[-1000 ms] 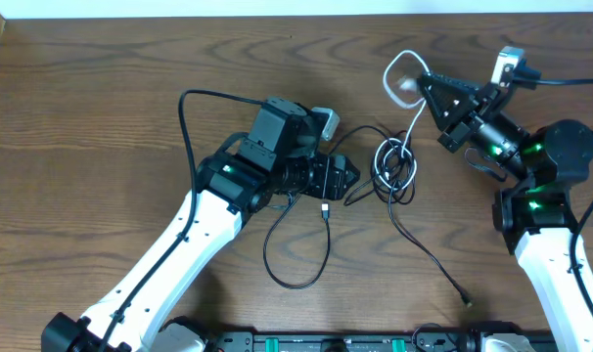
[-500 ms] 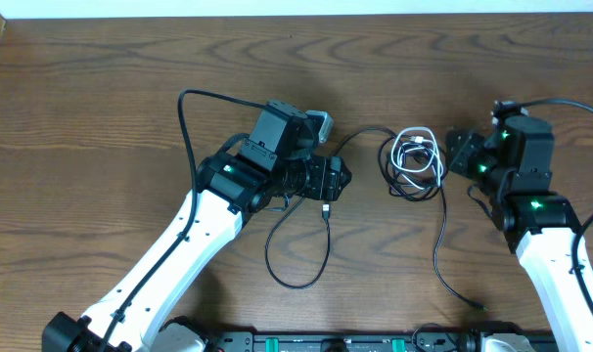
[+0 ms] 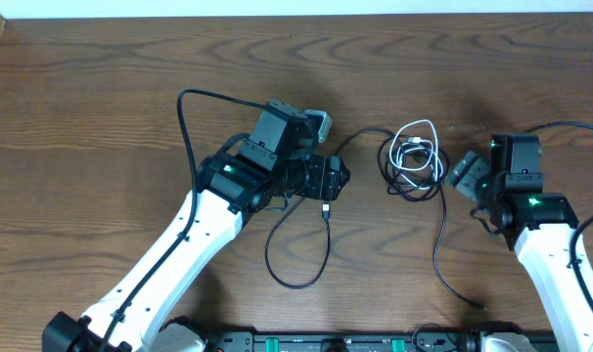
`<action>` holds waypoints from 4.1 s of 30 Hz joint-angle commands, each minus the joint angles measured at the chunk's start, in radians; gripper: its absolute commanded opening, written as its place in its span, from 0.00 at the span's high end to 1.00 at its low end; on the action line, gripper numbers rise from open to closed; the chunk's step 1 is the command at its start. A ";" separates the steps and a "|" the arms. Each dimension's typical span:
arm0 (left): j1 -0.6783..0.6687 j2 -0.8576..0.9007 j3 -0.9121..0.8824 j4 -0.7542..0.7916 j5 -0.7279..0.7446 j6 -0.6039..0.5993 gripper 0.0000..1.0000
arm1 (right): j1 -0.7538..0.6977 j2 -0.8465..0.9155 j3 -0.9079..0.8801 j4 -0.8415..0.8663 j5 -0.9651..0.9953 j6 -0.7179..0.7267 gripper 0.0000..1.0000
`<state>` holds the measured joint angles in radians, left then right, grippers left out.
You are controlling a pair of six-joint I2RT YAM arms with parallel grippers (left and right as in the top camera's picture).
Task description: Untangle cables
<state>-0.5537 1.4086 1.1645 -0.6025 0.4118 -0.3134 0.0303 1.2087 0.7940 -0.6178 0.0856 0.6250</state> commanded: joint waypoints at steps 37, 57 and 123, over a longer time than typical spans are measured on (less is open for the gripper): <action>-0.002 0.012 0.015 -0.003 -0.013 0.014 0.25 | 0.153 0.278 -0.233 0.584 -0.303 -0.497 0.77; -0.002 0.012 0.015 -0.003 -0.039 0.013 0.25 | 0.174 0.298 -0.233 0.669 -0.288 -0.550 0.66; -0.053 0.105 0.015 0.115 0.119 -0.128 0.37 | 0.113 -0.038 -0.003 0.805 -1.175 0.207 0.99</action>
<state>-0.5983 1.4631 1.1645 -0.5053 0.5232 -0.3691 0.1497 1.1778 0.7769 0.1680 -1.0267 0.7631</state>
